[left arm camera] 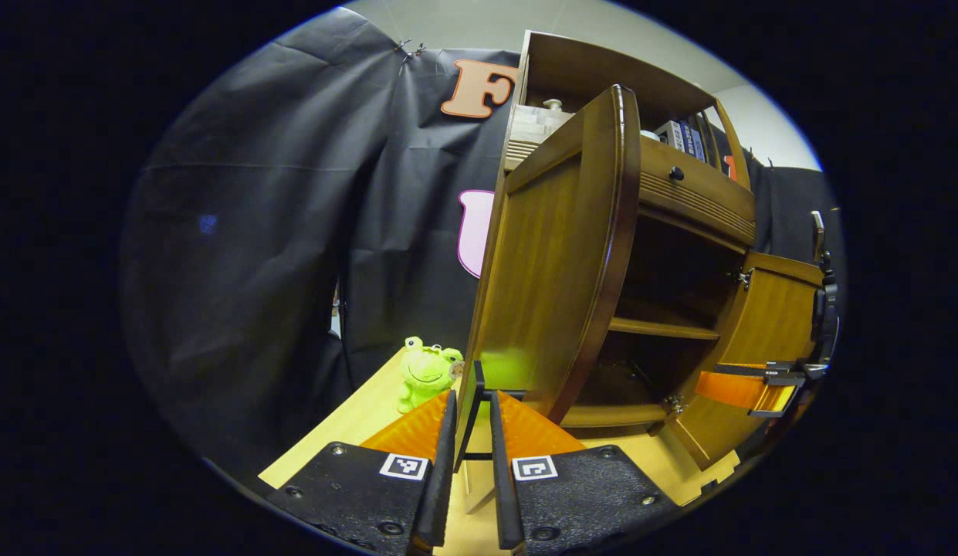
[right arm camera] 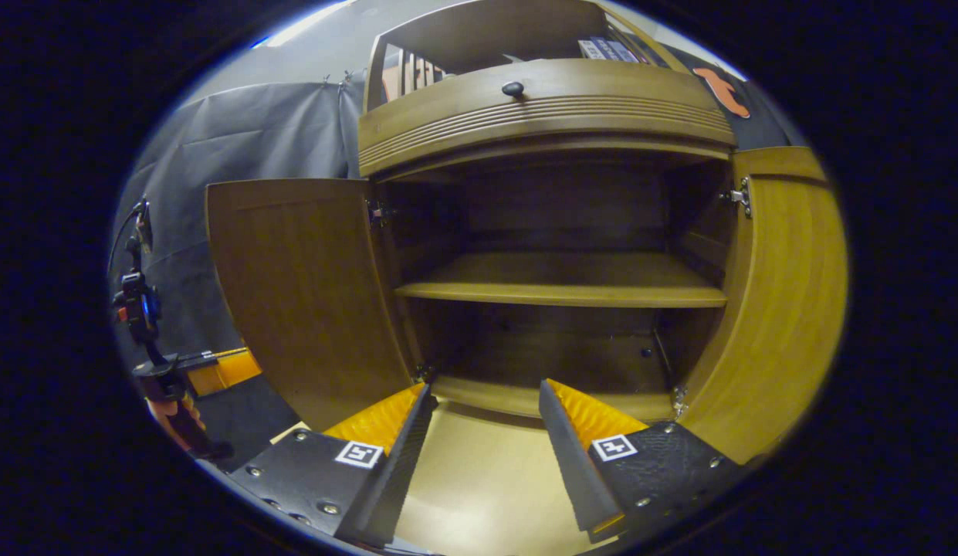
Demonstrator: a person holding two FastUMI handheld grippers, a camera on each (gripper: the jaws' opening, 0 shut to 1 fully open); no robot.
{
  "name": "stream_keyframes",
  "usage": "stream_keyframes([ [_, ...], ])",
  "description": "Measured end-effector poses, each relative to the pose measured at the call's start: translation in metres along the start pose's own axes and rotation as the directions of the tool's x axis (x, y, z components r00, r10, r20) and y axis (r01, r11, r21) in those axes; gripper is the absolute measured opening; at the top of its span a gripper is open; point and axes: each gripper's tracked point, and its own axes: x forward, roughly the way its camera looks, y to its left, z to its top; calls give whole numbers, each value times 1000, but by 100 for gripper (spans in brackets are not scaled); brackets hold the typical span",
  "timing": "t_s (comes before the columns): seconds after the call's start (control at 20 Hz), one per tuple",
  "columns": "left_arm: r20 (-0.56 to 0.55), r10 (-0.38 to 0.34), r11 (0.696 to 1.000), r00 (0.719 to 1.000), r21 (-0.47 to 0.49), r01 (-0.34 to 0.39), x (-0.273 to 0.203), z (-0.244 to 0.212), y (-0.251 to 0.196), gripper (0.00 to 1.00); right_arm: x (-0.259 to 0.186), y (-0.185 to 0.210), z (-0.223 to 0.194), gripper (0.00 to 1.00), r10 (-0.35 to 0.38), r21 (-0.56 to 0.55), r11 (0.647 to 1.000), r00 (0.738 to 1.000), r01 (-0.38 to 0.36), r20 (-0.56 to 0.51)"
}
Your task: Open the right door of the double-door shoe cabinet with the right hand, and open the left door with the left hand.
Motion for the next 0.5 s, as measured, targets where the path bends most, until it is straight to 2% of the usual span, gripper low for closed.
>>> stream_keyframes([
  [0.05,2,3,1000,1000,7,-3,0,1,1,26,-1,0,0,76,-1,-2,1000,1000,1,1],
  [0.1,4,6,1000,1000,13,-6,1,2,3,26,-1,-1,0,83,-3,-2,1000,1000,3,2],
  [0.15,4,8,1000,1000,19,-8,0,3,4,26,-2,-1,-1,81,-5,0,1000,1000,5,2],
  [0.25,6,19,1000,1000,19,-19,0,4,9,26,-2,-4,-1,91,-11,4,1000,1000,11,1],
  [0.3,7,29,999,1000,17,-29,0,4,13,26,-2,-5,-1,91,-15,4,1000,1000,15,0],
  [0.4,10,55,998,998,14,-55,-2,6,21,26,-2,-7,-1,76,-19,3,1000,1000,19,-1],
  [0.45,13,68,998,998,13,-69,-5,7,26,26,-1,-8,-2,83,-19,3,1000,1000,19,-3],
  [0.5,15,82,997,997,13,-82,-7,10,33,25,0,-8,-1,83,-18,2,1000,1000,18,-4],
])
